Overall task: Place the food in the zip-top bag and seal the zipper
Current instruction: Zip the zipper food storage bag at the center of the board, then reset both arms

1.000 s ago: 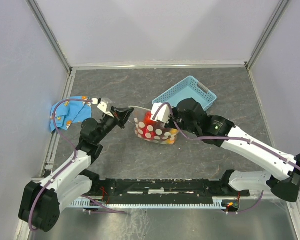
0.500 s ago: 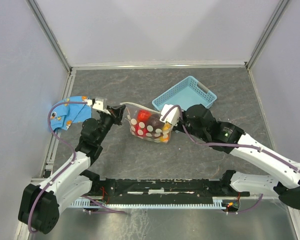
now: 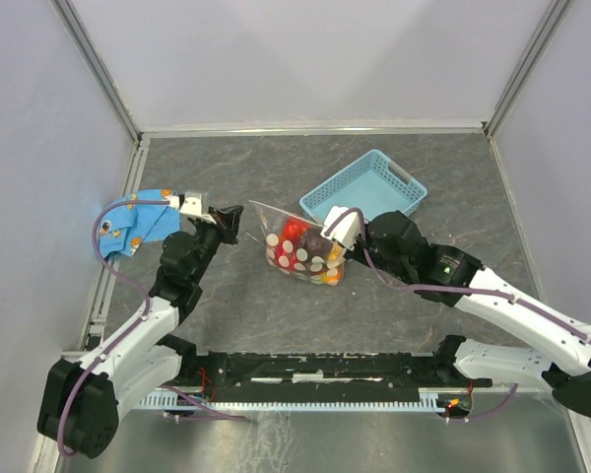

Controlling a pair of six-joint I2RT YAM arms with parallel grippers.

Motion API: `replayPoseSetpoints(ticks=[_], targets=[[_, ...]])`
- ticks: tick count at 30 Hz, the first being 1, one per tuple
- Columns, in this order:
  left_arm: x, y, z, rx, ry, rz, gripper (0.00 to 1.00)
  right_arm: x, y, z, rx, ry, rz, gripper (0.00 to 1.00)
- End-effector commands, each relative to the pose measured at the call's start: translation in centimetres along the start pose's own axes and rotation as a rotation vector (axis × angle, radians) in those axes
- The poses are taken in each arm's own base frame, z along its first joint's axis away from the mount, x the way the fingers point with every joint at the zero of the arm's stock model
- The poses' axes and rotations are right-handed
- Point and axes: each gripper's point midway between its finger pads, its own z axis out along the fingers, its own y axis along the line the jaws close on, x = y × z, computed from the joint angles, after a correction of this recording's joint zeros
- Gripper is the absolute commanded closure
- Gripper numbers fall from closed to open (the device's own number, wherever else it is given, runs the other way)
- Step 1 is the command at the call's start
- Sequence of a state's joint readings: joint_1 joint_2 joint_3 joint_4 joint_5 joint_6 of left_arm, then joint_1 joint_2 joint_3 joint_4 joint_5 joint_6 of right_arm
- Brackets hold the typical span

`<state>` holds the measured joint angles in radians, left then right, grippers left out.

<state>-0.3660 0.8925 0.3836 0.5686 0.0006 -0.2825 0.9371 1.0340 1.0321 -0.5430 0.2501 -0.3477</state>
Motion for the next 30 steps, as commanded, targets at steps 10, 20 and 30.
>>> replayPoseSetpoints(ticks=[10,20,30], targets=[[-7.5,1.9,-3.8,-0.200,-0.233,-0.286,0.38,-2.7,-1.7,-2.4,0.080,-0.159,0.190,0.40],[-12.3,0.0,-8.3,-0.212,-0.170,-0.337,0.13,-0.5,-5.8,-8.6,0.306,-0.216,0.359,0.00],[-16.2,-0.9,-13.9,-0.191,-0.116,-0.051,0.00,6.7,-10.0,-15.7,0.686,-0.233,0.613,0.01]])
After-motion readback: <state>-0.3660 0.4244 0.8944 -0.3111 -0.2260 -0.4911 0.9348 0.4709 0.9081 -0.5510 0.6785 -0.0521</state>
